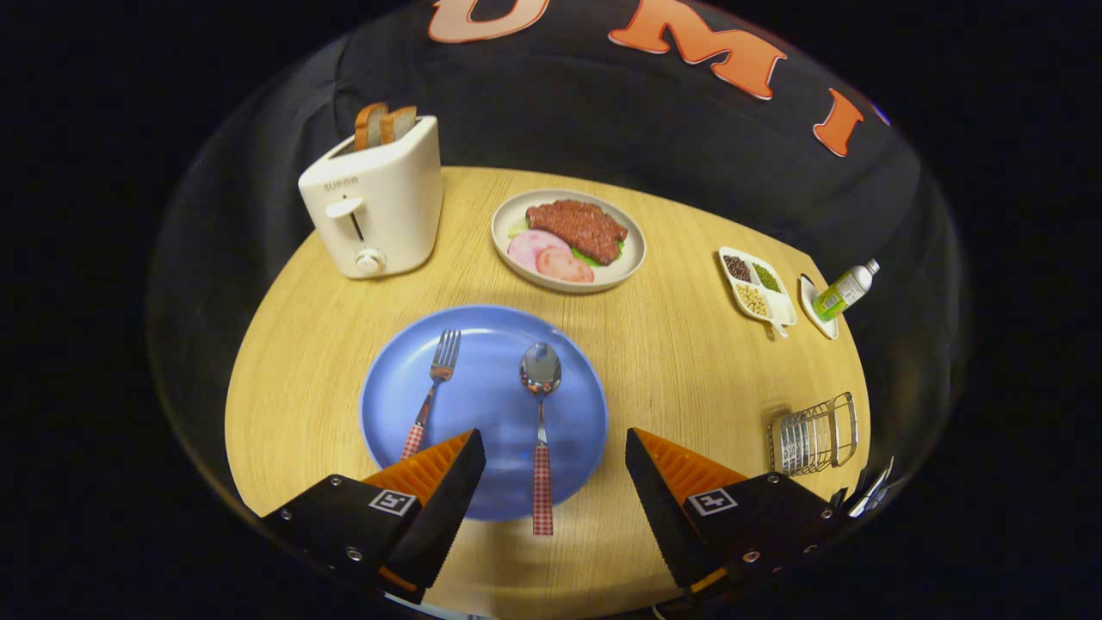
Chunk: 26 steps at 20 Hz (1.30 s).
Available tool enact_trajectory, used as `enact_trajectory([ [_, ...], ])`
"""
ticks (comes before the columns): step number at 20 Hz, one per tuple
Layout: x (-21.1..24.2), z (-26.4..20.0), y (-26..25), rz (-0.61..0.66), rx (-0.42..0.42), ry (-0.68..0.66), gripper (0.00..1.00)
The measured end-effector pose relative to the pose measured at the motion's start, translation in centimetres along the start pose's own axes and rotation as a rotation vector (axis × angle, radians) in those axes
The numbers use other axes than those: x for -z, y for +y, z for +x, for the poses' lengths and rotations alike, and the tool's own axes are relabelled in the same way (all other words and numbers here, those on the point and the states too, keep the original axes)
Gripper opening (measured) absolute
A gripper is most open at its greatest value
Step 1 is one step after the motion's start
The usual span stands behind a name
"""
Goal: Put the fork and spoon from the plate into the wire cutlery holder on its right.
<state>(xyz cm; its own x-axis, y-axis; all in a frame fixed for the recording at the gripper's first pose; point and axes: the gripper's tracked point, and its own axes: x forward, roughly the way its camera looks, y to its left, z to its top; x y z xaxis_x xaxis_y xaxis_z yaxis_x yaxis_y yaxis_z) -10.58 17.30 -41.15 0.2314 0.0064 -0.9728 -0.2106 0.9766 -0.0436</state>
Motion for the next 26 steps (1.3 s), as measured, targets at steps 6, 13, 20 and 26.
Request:
enact_trajectory([
  [6,3.0,1.5,0.8,-0.076,-0.052,0.215,0.90],
  [13,4.1,1.5,1.3,-0.072,-0.080,0.337,0.57],
  [20,4.3,1.2,1.2,-0.106,-0.009,0.375,0.31],
  [26,2.9,1.6,2.8,-0.095,-0.007,0.336,0.25],
])
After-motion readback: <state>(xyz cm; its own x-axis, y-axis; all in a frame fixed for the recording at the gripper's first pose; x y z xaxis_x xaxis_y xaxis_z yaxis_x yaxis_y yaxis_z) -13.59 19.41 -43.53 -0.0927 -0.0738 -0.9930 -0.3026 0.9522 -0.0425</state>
